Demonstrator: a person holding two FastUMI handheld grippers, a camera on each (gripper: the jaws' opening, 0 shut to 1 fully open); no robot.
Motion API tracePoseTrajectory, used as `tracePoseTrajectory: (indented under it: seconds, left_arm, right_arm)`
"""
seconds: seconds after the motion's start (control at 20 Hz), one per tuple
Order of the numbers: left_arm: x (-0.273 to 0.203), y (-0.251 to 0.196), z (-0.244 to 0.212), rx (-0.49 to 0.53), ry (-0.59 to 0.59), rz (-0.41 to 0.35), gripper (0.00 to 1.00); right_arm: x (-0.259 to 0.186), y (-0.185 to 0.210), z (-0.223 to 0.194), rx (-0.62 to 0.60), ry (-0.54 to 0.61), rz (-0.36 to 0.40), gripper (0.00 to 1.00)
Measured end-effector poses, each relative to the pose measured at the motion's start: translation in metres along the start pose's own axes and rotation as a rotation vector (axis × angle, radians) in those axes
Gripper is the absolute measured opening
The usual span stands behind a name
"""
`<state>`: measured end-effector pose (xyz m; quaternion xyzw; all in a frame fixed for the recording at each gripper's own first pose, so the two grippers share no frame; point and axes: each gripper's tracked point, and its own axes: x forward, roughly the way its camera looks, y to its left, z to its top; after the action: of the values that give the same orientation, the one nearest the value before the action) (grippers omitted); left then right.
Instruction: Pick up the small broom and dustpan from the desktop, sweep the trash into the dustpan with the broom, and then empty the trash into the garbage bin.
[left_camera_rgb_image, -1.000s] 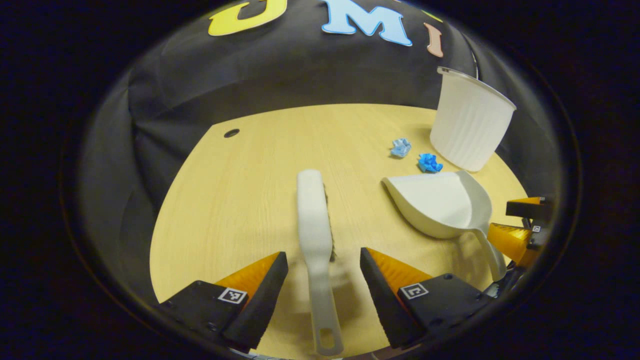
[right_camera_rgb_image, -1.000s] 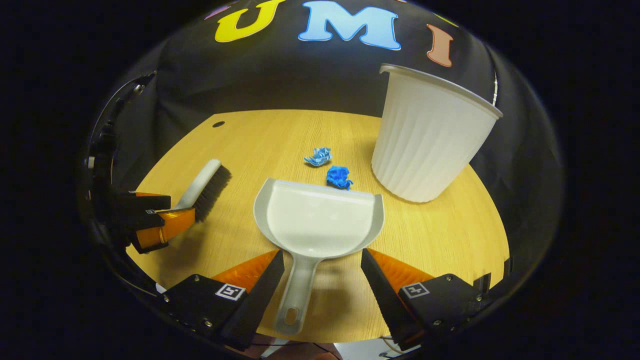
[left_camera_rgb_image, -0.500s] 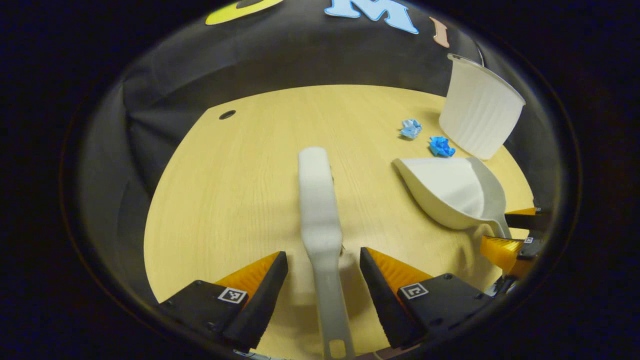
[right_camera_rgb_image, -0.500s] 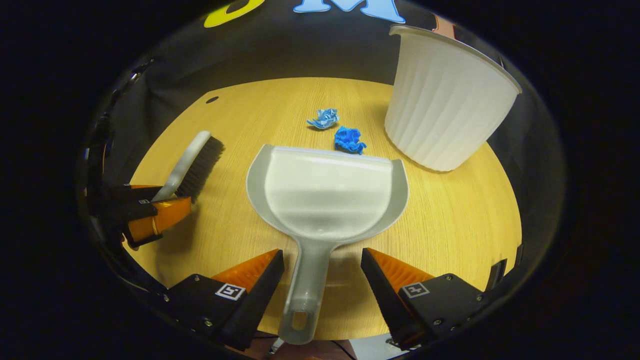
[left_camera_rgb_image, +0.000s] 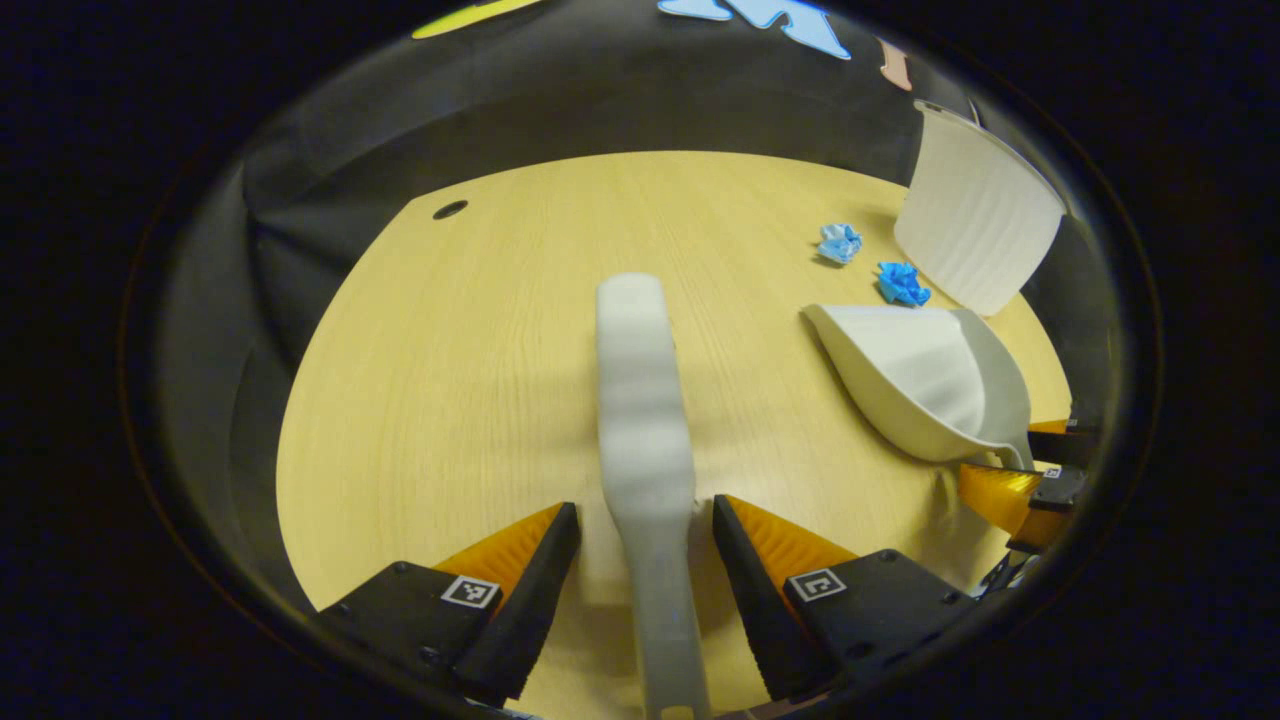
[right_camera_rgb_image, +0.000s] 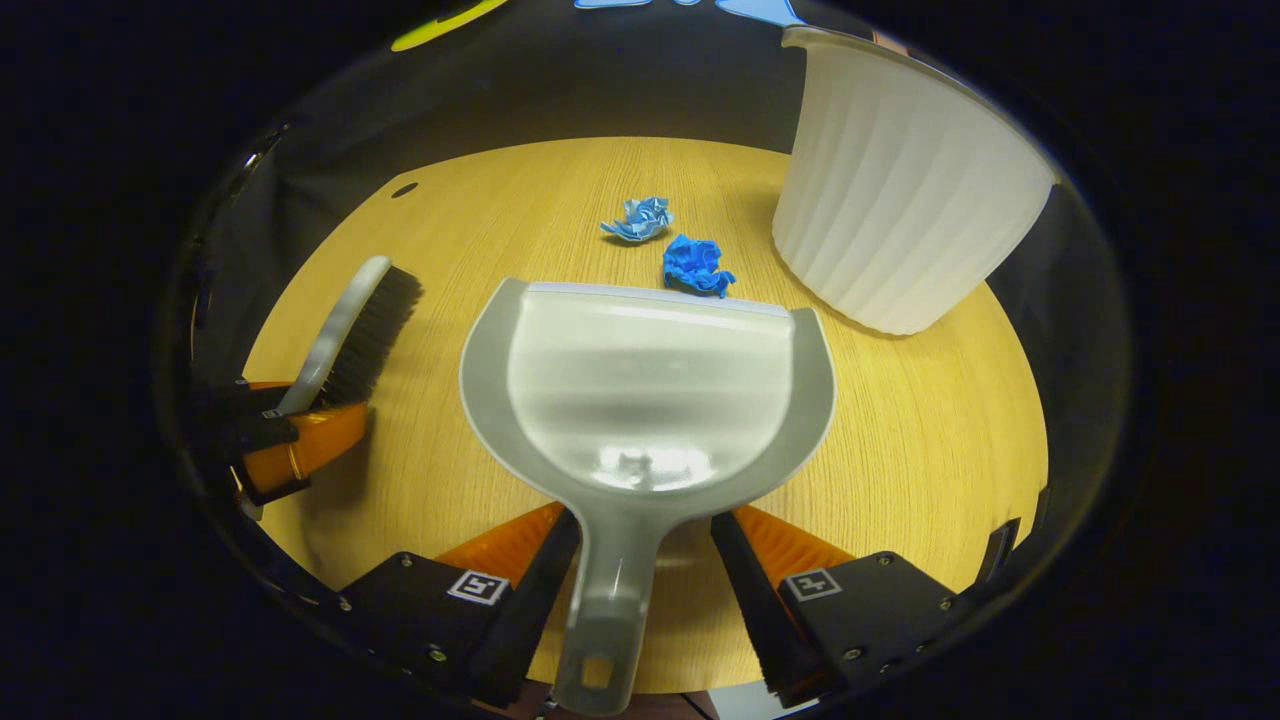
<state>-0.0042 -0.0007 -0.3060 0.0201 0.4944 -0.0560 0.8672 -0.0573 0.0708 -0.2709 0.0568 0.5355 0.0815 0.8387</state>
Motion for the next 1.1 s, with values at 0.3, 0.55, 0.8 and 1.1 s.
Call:
tracePoseTrajectory:
  seconds: [0.3,0.55,0.8,1.1]
  left_arm:
    - [0.003,-0.001,0.005,0.022,0.000,0.016,0.63]
    - [0.003,-0.001,0.006,0.029,0.008,0.018,0.43]
    - [0.002,0.001,0.010,0.055,0.010,0.012,0.41]
    - [0.009,0.000,0.026,0.110,0.009,-0.007,0.41]
  right_arm:
    - [0.002,0.002,0.003,0.061,-0.019,0.027,0.59]
    - [0.003,0.002,0.005,0.055,-0.038,0.018,0.37]
    - [0.003,0.001,0.005,0.019,-0.050,0.024,0.30]
    - [-0.002,-0.009,0.000,-0.020,-0.049,0.051,0.38]
